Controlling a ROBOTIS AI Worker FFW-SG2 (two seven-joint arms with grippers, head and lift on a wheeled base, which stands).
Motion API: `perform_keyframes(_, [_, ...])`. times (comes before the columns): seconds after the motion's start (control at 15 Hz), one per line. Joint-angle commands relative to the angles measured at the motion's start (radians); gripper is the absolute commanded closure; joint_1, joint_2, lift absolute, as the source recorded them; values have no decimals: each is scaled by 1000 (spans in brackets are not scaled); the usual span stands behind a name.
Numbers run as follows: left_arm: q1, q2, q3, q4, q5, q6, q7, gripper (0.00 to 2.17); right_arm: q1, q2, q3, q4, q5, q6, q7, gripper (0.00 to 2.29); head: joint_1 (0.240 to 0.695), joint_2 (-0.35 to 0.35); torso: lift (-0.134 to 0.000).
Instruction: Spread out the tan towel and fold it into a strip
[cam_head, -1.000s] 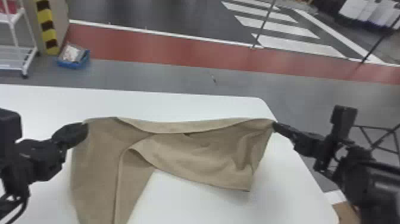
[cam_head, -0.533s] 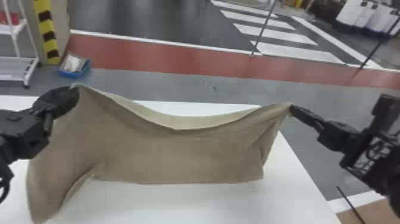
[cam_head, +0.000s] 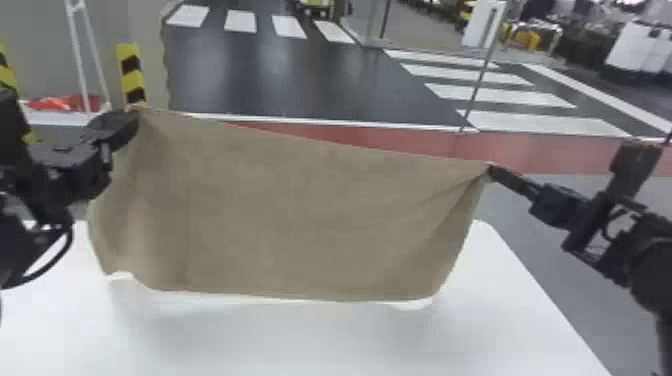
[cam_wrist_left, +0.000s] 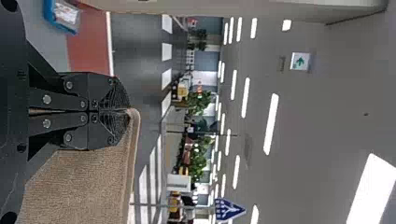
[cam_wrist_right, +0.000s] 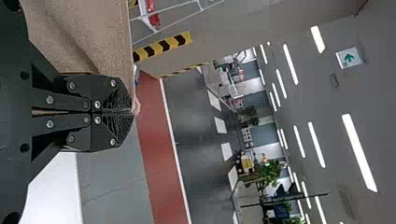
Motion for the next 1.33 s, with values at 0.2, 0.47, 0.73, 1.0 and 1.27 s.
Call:
perform_keyframes(0.2, [-204, -31, -87, 250, -3, -192, -30, 1855, -191, -20, 98, 253, 29, -157, 79, 1713, 365, -178, -124])
perform_keyframes(0.47, [120, -6, -67, 94, -71, -217, -49, 1855, 174, -72, -7, 47, -52, -163, 120, 1713, 378, -185, -124])
perform_keyframes(0.73, [383, -5, -69, 46, -195, -297, -65, 1855, 424, -42, -117, -57, -91, -196, 231, 1713, 589, -246, -124])
perform_keyframes(1.0, [503, -2, -67, 23, -267, -340, -75, 1143, 483, -22, -189, -23, -84, -230, 271, 1713, 695, -305, -124])
perform_keyframes(1.27, [571, 18, 19, 17, -261, -349, -75, 205, 503, -22, -237, 49, -63, -282, 286, 1713, 695, -350, -124])
